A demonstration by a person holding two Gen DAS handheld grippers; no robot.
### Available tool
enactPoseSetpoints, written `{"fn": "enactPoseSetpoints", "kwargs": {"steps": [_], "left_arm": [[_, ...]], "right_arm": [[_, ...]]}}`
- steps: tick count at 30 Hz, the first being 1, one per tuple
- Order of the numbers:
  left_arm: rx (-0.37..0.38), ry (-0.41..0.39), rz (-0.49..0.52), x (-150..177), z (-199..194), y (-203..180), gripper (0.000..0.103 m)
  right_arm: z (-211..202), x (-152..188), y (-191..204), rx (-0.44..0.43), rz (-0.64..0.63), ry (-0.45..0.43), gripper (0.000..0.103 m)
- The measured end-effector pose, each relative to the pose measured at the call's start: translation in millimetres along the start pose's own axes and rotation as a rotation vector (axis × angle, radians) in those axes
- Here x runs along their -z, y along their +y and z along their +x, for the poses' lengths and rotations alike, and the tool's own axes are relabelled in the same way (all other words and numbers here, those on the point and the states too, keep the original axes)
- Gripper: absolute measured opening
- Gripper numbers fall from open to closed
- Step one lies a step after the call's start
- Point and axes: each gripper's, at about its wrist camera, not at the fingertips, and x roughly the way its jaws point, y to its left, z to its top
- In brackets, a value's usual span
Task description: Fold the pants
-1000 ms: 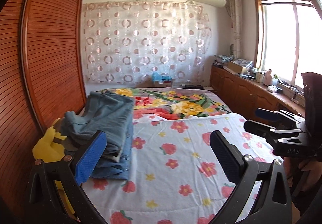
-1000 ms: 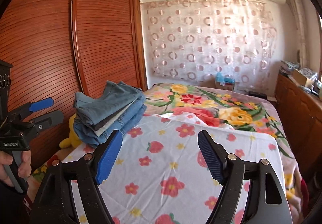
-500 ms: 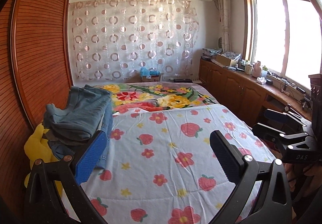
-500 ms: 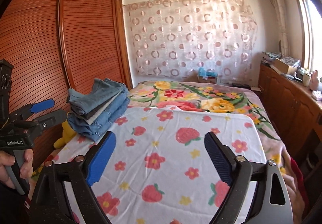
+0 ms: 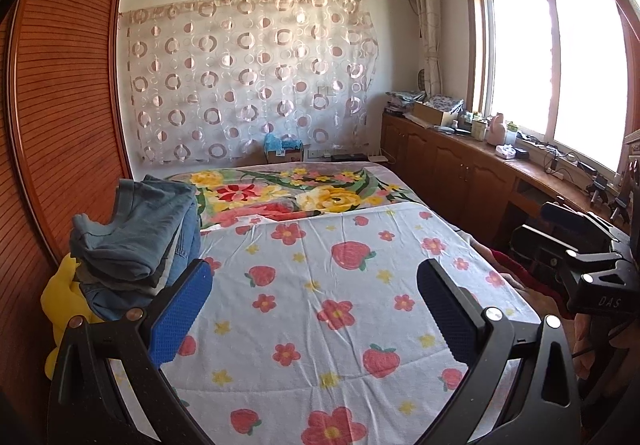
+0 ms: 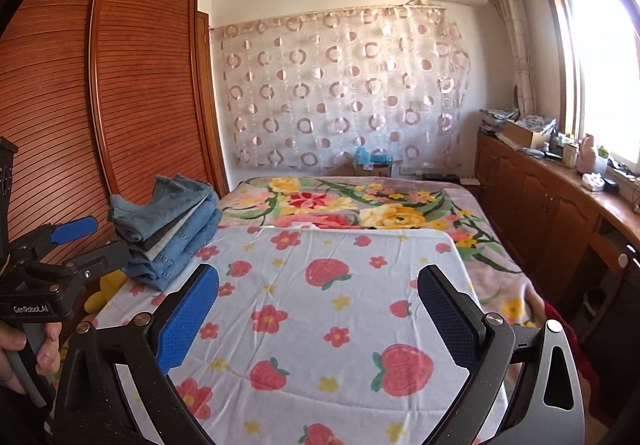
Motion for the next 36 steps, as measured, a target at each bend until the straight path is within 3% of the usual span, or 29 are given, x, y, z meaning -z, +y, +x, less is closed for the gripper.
{"fn": "enactPoseSetpoints", "kwargs": {"steps": [15,36], "left_arm": [[-0.015,-0.047,-0.025,-12,-29,6,0.102],[-0.023,-0.047,-0.032,-11,-29,11,0.102]], "right_arm": [[-20,11,13,0.028,0.014,-0.065,0.1],[-18,14,2,0.02,0.01,-0.065,0.1]]}}
